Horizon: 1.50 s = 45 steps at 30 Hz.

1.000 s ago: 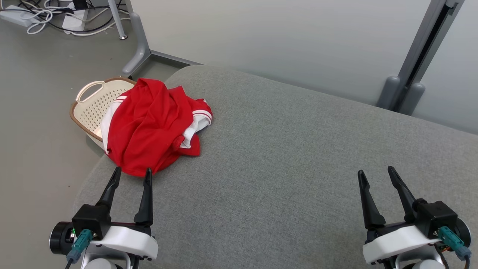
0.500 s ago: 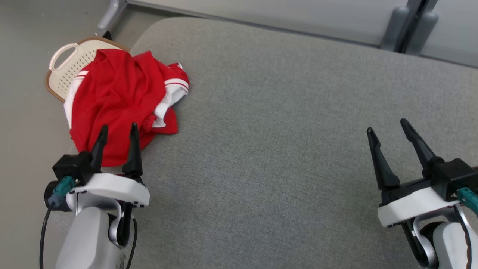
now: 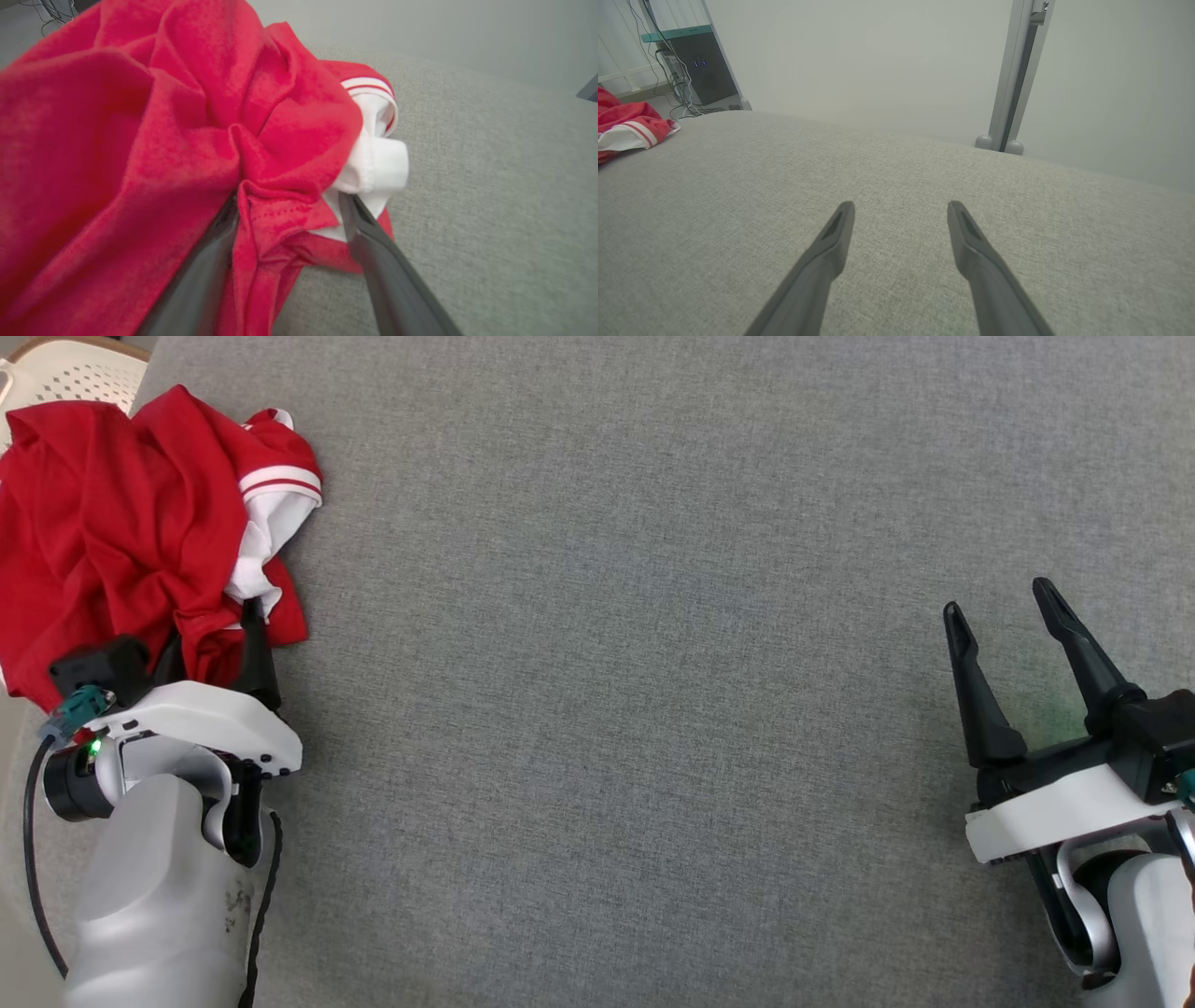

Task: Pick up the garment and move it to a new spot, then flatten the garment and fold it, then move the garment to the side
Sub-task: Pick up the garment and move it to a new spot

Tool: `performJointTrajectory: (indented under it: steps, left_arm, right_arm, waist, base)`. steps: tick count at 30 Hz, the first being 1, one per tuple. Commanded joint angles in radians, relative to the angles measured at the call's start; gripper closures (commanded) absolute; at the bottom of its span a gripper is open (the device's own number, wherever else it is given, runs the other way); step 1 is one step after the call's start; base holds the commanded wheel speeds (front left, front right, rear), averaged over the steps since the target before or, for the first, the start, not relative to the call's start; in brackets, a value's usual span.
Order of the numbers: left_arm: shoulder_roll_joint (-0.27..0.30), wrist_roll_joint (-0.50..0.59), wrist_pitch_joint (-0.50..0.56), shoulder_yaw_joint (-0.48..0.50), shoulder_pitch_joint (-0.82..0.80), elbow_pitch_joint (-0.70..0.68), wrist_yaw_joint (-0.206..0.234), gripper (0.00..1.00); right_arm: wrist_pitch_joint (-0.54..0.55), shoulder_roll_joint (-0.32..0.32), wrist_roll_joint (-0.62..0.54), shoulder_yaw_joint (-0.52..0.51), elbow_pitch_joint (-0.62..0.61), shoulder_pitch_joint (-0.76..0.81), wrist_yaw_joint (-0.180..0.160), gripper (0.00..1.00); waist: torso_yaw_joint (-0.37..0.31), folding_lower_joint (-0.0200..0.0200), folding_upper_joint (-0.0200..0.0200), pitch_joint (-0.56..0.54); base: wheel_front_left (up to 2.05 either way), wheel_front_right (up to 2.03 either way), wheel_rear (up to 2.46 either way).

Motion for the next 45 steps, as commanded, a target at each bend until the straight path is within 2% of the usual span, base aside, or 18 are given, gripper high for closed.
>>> performJointTrajectory:
  steps: [1, 2, 3, 4, 5, 6, 11, 15, 16, 20, 28, 36, 39, 45]
  left_arm:
    - [0.009, 0.0, 0.0, 0.011, -0.017, 0.006, -0.004, 0.08]
    - [0.009, 0.004, 0.0, 0.017, -0.021, 0.003, -0.005, 0.36]
    - [0.009, 0.008, 0.0, 0.024, -0.022, -0.007, -0.006, 0.55]
    - [0.008, 0.011, 0.0, 0.031, -0.021, -0.019, -0.007, 0.6]
    - [0.007, 0.016, 0.0, 0.038, -0.018, -0.036, -0.005, 0.71]
    - [0.005, 0.019, 0.0, 0.048, -0.01, -0.058, -0.005, 1.0]
    - [-0.009, 0.046, 0.0, 0.093, 0.047, -0.199, -0.008, 1.0]
    - [-0.015, 0.082, 0.0, 0.124, 0.099, -0.347, -0.012, 1.0]
    - [-0.015, 0.097, 0.0, 0.13, 0.13, -0.422, -0.014, 1.0]
    - [-0.013, 0.1, 0.0, 0.098, 0.196, -0.554, -0.017, 1.0]
    - [0.016, 0.077, 0.003, -0.041, 0.351, -0.826, -0.016, 1.0]
    - [0.018, 0.062, 0.122, -0.224, 0.449, -1.08, -0.016, 1.0]
    - [0.022, 0.044, 0.166, -0.31, 0.439, -1.138, -0.016, 1.0]
    - [0.031, 0.025, 0.207, -0.459, 0.374, -1.156, -0.016, 1.0]
  right_arm:
    - [-0.005, -0.002, 0.003, -0.001, 0.001, -0.012, 0.0, 0.0]
    - [-0.008, -0.002, 0.003, -0.003, 0.004, -0.014, 0.0, 0.0]
    - [-0.008, -0.001, 0.004, -0.004, 0.005, -0.016, 0.0, 0.0]
    - [-0.009, -0.001, 0.004, -0.005, 0.007, -0.017, 0.0, 0.0]
    - [-0.01, -0.001, 0.004, -0.007, 0.01, -0.017, 0.0, 0.0]
    - [-0.01, 0.001, 0.006, -0.008, 0.014, -0.016, 0.0, 0.0]
    - [-0.016, 0.012, 0.015, -0.016, 0.033, 0.003, 0.0, 0.0]
    - [-0.032, 0.024, 0.019, -0.026, 0.056, 0.014, 0.0, 0.0]
    - [-0.041, 0.035, 0.026, -0.032, 0.07, 0.022, 0.0, 0.0]
    - [-0.064, 0.058, 0.028, -0.051, 0.092, 0.043, 0.0, 0.0]
    - [-0.097, 0.109, 0.037, -0.093, 0.121, 0.095, 0.0, 0.0]
    - [-0.108, 0.134, 0.045, -0.101, 0.129, 0.106, 0.0, 0.0]
    - [-0.111, 0.14, 0.045, -0.099, 0.124, 0.099, 0.0, 0.0]
    - [-0.126, 0.147, 0.053, -0.105, 0.13, 0.087, 0.0, 0.0]
  waist:
    - [-0.006, 0.0, 0.0, 0.008]
    - [-0.005, 0.0, 0.0, 0.008]
    - [-0.003, 0.0, 0.0, 0.008]
    - [-0.001, 0.0, 0.0, 0.007]
    - [0.002, 0.0, 0.0, 0.006]
    - [0.005, 0.0, 0.0, 0.004]
    - [0.02, 0.0, 0.0, -0.027]
    - [0.027, 0.0, 0.0, -0.072]
    - [0.026, 0.0, 0.0, -0.104]
    - [0.018, 0.0, 0.0, -0.173]
    - [-0.025, 0.0, 0.0, -0.272]
    - [-0.121, 0.0, 0.0, -0.296]
    - [-0.178, 0.0, 0.0, -0.284]
    - [-0.273, 0.0, 0.0, -0.253]
  base:
    - [0.0, 0.0, 0.0]
    - [0.0, 0.0, 0.0]
    - [0.0, 0.0, 0.0]
    - [0.0, 0.0, 0.0]
    - [0.0, 0.0, 0.0]
    - [0.0, 0.0, 0.0]
    - [0.0, 0.0, 0.0]
    - [0.0, 0.0, 0.0]
    - [0.0, 0.0, 0.0]
    - [0.0, 0.0, 0.0]
    - [0.0, 0.0, 0.0]
    - [0.0, 0.0, 0.0]
    - [0.0, 0.0, 0.0]
    - [0.0, 0.0, 0.0]
